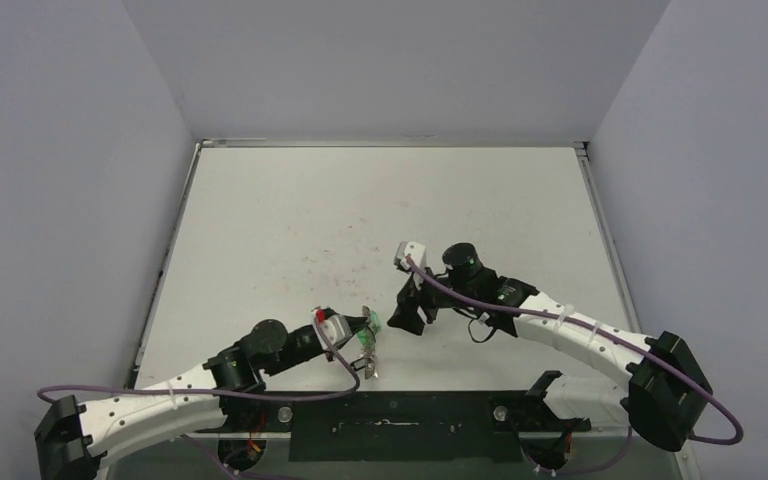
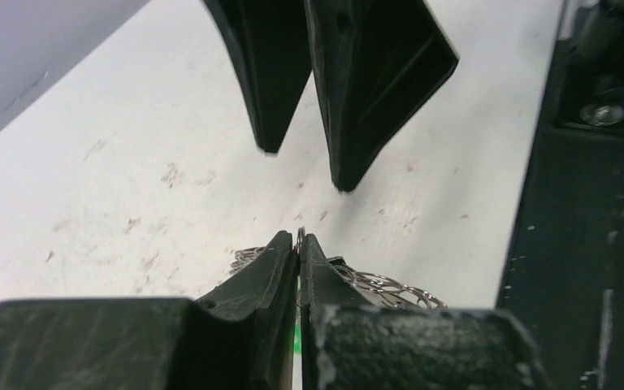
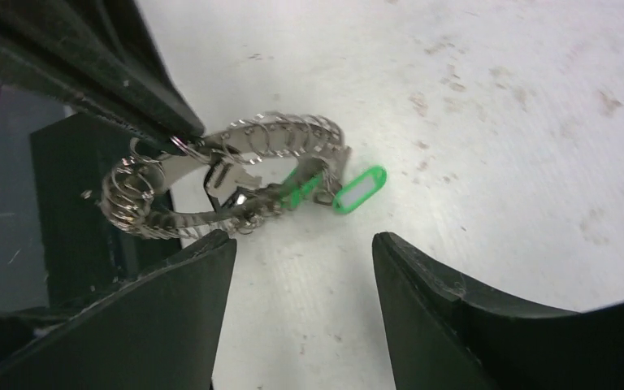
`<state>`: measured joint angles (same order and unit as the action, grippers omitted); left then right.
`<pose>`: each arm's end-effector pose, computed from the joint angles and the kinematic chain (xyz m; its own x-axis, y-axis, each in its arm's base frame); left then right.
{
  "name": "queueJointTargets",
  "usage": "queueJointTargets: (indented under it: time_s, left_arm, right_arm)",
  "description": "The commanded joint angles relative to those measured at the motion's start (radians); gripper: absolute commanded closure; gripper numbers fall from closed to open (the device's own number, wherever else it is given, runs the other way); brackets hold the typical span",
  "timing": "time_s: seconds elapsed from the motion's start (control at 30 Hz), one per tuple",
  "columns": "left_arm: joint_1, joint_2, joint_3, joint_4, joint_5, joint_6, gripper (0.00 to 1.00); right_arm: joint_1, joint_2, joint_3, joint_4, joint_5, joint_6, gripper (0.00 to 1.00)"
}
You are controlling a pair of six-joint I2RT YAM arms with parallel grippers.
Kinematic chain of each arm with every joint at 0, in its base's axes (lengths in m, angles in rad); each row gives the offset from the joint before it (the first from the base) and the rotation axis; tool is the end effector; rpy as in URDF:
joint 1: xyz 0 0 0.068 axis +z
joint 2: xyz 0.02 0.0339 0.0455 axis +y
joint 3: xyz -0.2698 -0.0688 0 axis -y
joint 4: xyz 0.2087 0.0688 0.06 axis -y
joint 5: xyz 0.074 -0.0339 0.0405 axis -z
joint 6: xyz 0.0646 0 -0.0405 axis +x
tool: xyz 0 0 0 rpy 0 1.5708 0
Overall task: Put the keys on the keyring
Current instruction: Place the keyring at the center of the board.
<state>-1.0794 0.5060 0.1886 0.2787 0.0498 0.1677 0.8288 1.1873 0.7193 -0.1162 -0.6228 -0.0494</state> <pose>0.0630 -0.1244 0.2308 0.1329 0.1050 -0.9856 0.8944 0.4157 0.1649 0.1330 0.2008 0.2534 -0.3264 -0.4154 -0.8490 -0.9448 0.1699 0.2801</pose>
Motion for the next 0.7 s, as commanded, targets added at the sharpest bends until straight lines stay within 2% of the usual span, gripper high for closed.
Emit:
queueJointTargets:
  time_s: [0.0, 0.17, 0.23, 0.33, 0.4, 0.57, 0.63, 0.67]
  left_arm:
    - [0.006, 0.182, 0.118, 0.114, -0.181, 0.038, 1.0]
    - [0.088, 0.467, 0.289, 0.079, -0.222, 0.029, 1.0]
    - [0.162, 0.567, 0.362, 0.068, -0.174, -0.005, 0.99]
    - [0.276, 0.686, 0.429, 0.078, -0.074, -0.064, 0.9]
    - [0.336, 0.754, 0.465, 0.094, -0.052, -0.088, 0.8]
    - [0.473, 0.841, 0.527, 0.09, -0.038, -0.176, 0.43]
    - [0.545, 0.834, 0.518, 0.091, -0.042, -0.238, 0.35]
    - [0.598, 0.821, 0.508, 0.086, -0.042, -0.265, 0.3]
  right_arm:
    - [-0.137, -0.046, -0.057, 0.185, 0.05, 0.146, 0.36]
    - [-0.318, -0.084, -0.117, 0.186, 0.112, 0.208, 0.3]
    - [-0.385, -0.109, -0.137, 0.172, 0.157, 0.22, 0.27]
    - [-0.486, -0.148, -0.165, 0.149, 0.233, 0.242, 0.23]
    - [-0.531, -0.17, -0.18, 0.129, 0.294, 0.246, 0.22]
    - [-0.586, -0.229, -0.209, 0.072, 0.488, 0.252, 0.18]
    - [-0.591, -0.26, -0.219, 0.061, 0.582, 0.242, 0.17]
    - [-0.591, -0.271, -0.225, 0.058, 0.638, 0.24, 0.12]
